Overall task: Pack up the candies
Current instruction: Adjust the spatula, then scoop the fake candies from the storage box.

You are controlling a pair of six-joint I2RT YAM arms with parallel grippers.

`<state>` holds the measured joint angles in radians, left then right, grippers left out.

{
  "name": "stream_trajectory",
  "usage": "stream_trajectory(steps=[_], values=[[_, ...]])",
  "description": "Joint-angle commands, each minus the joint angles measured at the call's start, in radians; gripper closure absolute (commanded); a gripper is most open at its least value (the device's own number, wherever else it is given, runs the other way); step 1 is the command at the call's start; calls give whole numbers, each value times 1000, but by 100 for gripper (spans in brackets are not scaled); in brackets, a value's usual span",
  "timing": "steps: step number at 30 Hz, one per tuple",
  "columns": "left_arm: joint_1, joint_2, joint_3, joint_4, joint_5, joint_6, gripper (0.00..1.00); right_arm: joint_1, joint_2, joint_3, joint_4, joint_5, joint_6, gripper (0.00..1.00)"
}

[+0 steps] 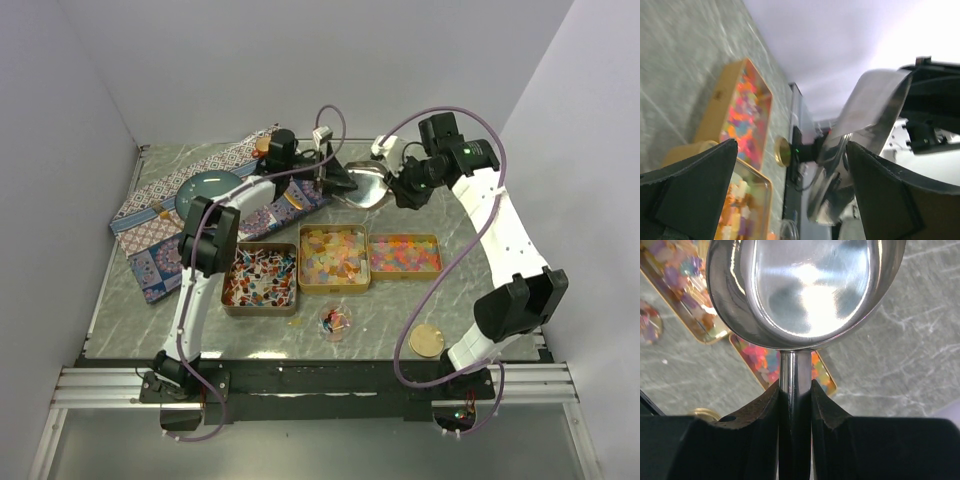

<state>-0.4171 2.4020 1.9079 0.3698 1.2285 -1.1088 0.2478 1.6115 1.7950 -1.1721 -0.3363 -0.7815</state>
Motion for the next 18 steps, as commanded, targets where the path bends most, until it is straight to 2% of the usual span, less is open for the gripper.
stream_trajectory(steps=[1, 4, 6, 8, 11, 13, 15, 18], values=[[41, -21, 97, -79, -75, 104, 3, -4, -33, 131, -70, 45, -88, 100], [81, -47, 147, -18, -75, 70, 3, -16, -2, 152, -165, 103, -152, 100], [116, -73, 204, -69, -89, 137, 3, -21, -16, 109, -181, 170, -211, 100], [148, -107, 212, -185, -107, 190, 3, -22, -33, 17, -195, 251, -330, 100], [178, -176, 128, -250, -123, 256, 3, -34, -67, -107, -205, 327, -478, 100], [190, -222, -5, -218, -126, 268, 3, -51, -59, -147, -227, 371, -528, 100], [201, -286, -122, -169, -127, 280, 3, -67, -32, -152, -236, 402, -541, 100], [207, -346, -196, -204, -129, 351, 3, -76, -4, -119, -267, 418, -564, 100]])
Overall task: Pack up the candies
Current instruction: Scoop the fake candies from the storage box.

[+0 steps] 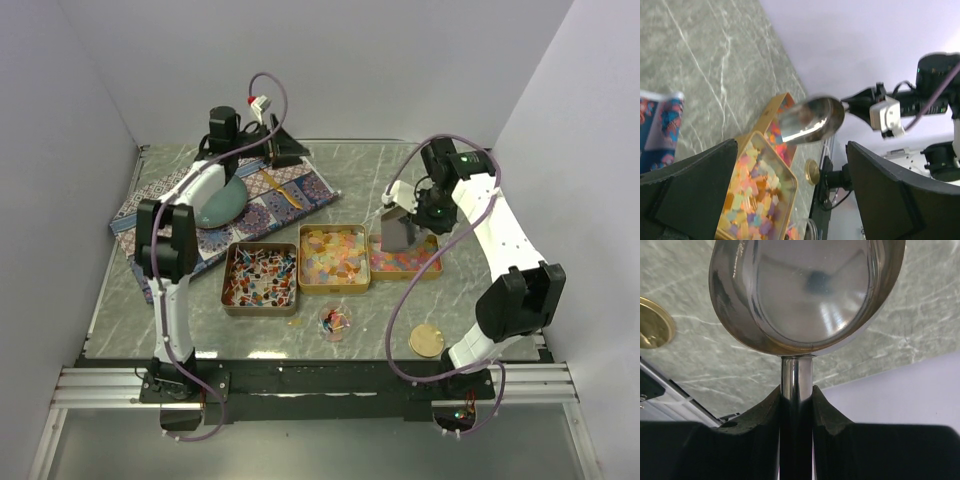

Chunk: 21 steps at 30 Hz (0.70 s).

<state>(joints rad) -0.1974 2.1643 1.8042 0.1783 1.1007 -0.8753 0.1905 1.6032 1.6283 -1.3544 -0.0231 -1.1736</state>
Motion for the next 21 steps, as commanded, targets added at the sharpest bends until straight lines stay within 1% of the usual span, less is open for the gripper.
stream_trajectory(steps=[1, 4, 7, 14, 18, 21], values=[[-13, -119, -103, -22, 2, 131, 3, -25, 1, 50, -91, 123, -193, 100], [-11, -147, -154, -14, 4, 138, 3, -36, -35, -16, -89, 193, -273, 100], [-10, -162, -198, 44, 1, 99, 3, -45, -69, -92, -83, 244, -345, 100], [-8, -172, -244, 115, -16, 49, 3, -74, -75, -104, -60, 304, -396, 100], [-8, -167, -269, 161, -18, 7, 3, -129, -118, -163, -54, 351, -471, 100], [-10, -161, -264, 167, -21, 2, 3, -149, -131, -188, -51, 368, -495, 100]])
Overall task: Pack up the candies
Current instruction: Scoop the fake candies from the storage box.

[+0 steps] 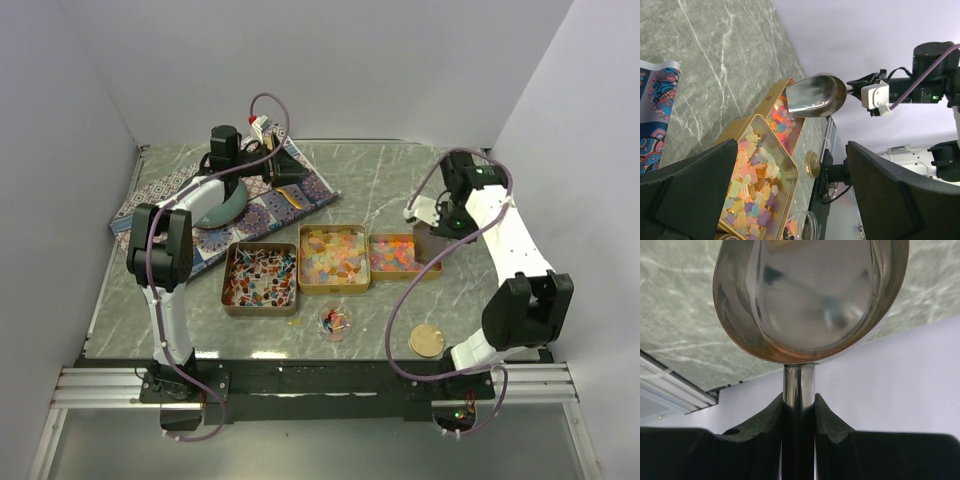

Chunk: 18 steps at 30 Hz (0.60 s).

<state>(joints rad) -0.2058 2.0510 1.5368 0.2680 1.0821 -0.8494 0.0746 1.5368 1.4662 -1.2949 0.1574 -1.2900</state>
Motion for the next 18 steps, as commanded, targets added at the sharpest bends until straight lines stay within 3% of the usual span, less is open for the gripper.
stream_trajectory(steps=[1, 18], values=[[-1, -46, 5, 79, -2, -25, 3, -33, -64, -27, -116, 191, -382, 100], [-3, -101, -101, 112, -4, -51, 3, -12, 75, -3, -149, 304, -526, 100]])
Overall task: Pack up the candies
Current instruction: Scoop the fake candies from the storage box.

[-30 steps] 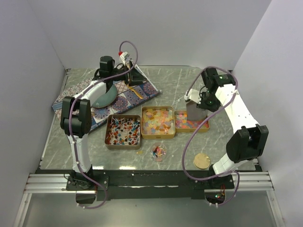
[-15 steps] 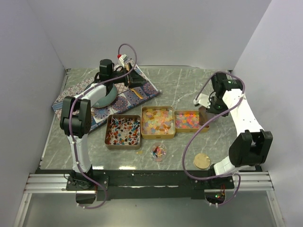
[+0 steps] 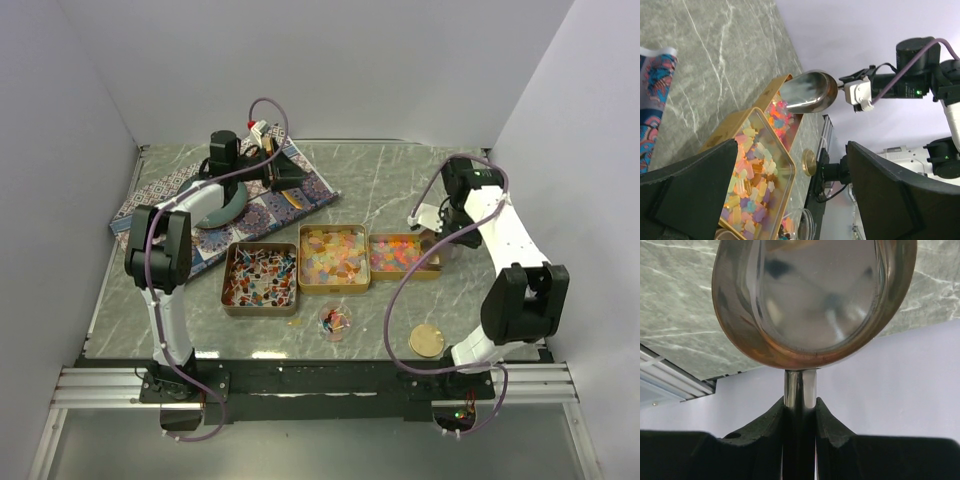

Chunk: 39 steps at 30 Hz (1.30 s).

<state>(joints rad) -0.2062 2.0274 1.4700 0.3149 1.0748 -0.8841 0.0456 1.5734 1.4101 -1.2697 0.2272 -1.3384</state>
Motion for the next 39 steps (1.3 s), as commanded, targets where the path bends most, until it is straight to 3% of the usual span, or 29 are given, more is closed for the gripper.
stream_trajectory(steps=[1, 7, 18, 24, 25, 28, 31, 34, 39], values=[[-2, -84, -40, 70, 2, -19, 3, 25, 52, 58, -174, 241, -473, 100], [-4, -107, -65, 40, -3, 16, 3, 86, 140, 93, -172, 225, -449, 100], [-2, -96, -60, -23, -10, 59, 3, 195, 149, 40, -174, 136, -394, 100], [-16, -117, -79, -187, -58, 244, 3, 186, 174, -13, -155, 81, -338, 100], [-25, -124, -68, -312, -78, 392, 3, 188, 178, -23, -146, 75, -326, 100], [-65, -137, -53, -523, -130, 622, 3, 188, 204, -54, -114, 31, -289, 100], [-108, -133, -39, -653, -127, 758, 3, 188, 238, -60, -80, -15, -262, 100], [-156, -124, -40, -703, -150, 829, 3, 186, 249, -75, -31, -48, -262, 100], [-196, -102, -57, -669, -168, 784, 3, 186, 266, -80, 13, -133, -214, 100]])
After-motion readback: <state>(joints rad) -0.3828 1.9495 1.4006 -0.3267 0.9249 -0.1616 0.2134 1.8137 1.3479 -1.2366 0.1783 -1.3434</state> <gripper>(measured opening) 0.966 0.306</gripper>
